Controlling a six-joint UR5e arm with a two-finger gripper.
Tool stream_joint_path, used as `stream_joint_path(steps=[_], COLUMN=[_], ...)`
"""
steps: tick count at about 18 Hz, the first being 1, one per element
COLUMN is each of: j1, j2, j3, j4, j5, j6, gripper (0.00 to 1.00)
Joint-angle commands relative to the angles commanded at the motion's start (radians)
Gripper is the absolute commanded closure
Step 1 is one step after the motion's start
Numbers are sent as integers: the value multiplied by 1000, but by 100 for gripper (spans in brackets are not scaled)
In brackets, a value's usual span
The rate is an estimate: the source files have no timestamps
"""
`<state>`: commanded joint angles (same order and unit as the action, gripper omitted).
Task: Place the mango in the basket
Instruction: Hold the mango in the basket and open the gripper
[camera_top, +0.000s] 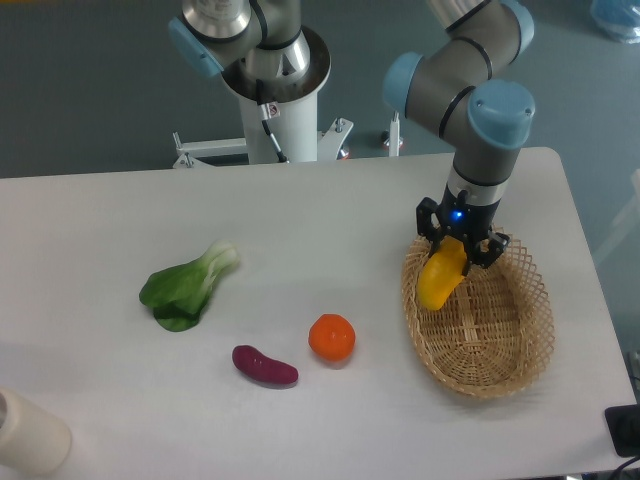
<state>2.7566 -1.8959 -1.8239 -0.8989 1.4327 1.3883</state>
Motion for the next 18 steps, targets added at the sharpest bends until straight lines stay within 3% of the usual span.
stream_joint_path(steps=[6, 18], j1=[5, 8], j2=[-25, -28], j3=[5, -18], j4=[32, 32], j5=[3, 3], j6=[0, -2], gripper=[43, 36])
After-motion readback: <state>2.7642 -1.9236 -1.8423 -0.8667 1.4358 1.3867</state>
